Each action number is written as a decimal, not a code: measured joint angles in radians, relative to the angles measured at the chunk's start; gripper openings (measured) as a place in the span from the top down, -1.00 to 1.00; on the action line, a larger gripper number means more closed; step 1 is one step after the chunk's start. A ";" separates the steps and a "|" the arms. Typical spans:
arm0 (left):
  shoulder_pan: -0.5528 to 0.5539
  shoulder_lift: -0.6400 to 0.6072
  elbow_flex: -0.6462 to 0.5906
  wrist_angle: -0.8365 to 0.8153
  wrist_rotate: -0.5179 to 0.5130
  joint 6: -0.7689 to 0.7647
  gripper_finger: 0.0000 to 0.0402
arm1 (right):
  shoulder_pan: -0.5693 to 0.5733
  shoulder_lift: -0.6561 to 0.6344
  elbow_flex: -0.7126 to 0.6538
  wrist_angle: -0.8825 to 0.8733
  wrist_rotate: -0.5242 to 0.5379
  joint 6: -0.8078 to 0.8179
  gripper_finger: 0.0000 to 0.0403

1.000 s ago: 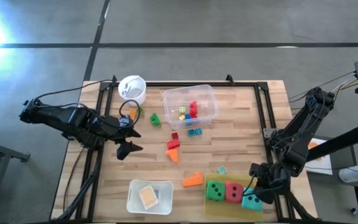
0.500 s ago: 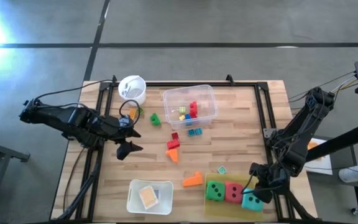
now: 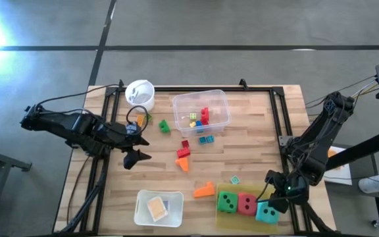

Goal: Pick & Place Toys
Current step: Put the blue dice into the yellow bin, then put the light blue game piece into the transparent bin

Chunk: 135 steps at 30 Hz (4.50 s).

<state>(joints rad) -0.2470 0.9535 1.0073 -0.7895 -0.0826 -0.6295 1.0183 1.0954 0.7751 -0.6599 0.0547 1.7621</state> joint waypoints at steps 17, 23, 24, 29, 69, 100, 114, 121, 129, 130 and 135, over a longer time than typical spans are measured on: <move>0.000 0.000 0.000 0.000 -0.007 0.000 -0.65 | 0.000 0.149 0.266 -0.175 -0.022 -0.201 0.91; 0.000 0.000 0.000 0.000 -0.022 0.001 -0.65 | 0.000 0.285 0.347 -0.187 -0.030 -0.276 0.96; 0.000 0.000 0.000 0.000 -0.023 0.001 -0.65 | 0.000 0.305 0.358 -0.194 -0.031 -0.277 0.96; 0.000 0.000 0.000 0.000 -0.027 0.001 -0.65 | 0.000 0.381 0.383 -0.202 -0.037 -0.284 0.96; 0.000 0.000 0.000 0.003 -0.026 0.004 -0.64 | -0.029 0.390 0.371 -0.314 0.011 -0.207 0.96; 0.000 0.000 0.000 0.003 -0.026 0.000 -0.65 | -0.060 0.376 0.254 -0.313 0.037 -0.162 0.96; 0.001 0.000 0.000 0.004 -0.089 -0.248 -0.65 | -0.031 0.219 0.296 -0.328 0.120 -0.187 0.96; 0.001 0.000 0.000 0.004 -0.189 -0.546 -0.65 | -0.032 0.215 0.244 -0.387 0.178 -0.159 0.96; 0.001 0.000 0.000 0.004 -0.194 -0.662 -0.65 | -0.030 0.196 0.162 -0.383 0.288 -0.079 0.96; 0.003 0.005 0.000 0.004 -0.200 -0.662 -0.65 | -0.030 0.191 0.151 -0.382 0.290 -0.060 0.96; 0.027 0.043 0.000 0.007 -0.210 -0.632 -0.65 | -0.030 0.164 0.114 -0.370 0.285 0.025 0.96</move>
<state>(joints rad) -0.2203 0.9964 1.0073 -0.7827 -0.2923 -1.2610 0.9882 1.2592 0.8891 -1.0298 0.3399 1.7868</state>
